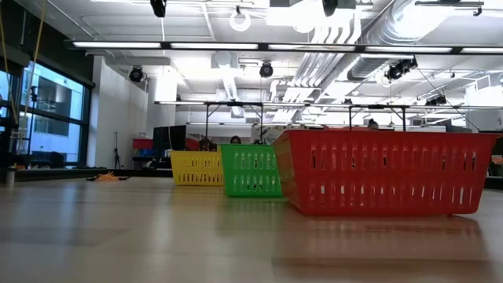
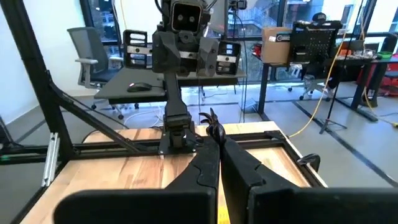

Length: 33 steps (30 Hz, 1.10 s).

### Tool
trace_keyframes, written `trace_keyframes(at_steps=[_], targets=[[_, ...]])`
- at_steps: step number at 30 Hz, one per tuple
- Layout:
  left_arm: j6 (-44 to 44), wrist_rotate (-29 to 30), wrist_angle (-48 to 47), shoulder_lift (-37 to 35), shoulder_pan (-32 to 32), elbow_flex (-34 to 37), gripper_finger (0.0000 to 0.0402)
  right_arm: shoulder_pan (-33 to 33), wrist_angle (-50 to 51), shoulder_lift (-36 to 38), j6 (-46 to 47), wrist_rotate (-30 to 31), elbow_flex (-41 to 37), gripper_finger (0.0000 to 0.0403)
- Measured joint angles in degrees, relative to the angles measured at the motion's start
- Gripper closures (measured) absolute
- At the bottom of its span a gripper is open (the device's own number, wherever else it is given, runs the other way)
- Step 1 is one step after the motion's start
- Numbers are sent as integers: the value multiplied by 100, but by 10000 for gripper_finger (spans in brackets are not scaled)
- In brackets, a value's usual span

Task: Sort Halloween decoration

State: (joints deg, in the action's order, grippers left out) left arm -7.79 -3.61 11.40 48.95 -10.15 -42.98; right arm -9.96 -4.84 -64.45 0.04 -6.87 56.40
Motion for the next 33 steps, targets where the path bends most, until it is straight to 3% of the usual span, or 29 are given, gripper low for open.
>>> trace_keyframes(at_steps=[11,21,24,33], targets=[[-2,8,2,0,0,0,277,339,71,-832,278,-840,43,403],[-2,6,2,0,0,0,277,638,2235,-2585,-1025,-978,1132,403],[-7,6,2,0,0,0,277,636,2537,-3092,-1286,-840,1372,403],[-9,4,0,0,0,0,277,647,2681,-4135,-1553,474,1670,403]])
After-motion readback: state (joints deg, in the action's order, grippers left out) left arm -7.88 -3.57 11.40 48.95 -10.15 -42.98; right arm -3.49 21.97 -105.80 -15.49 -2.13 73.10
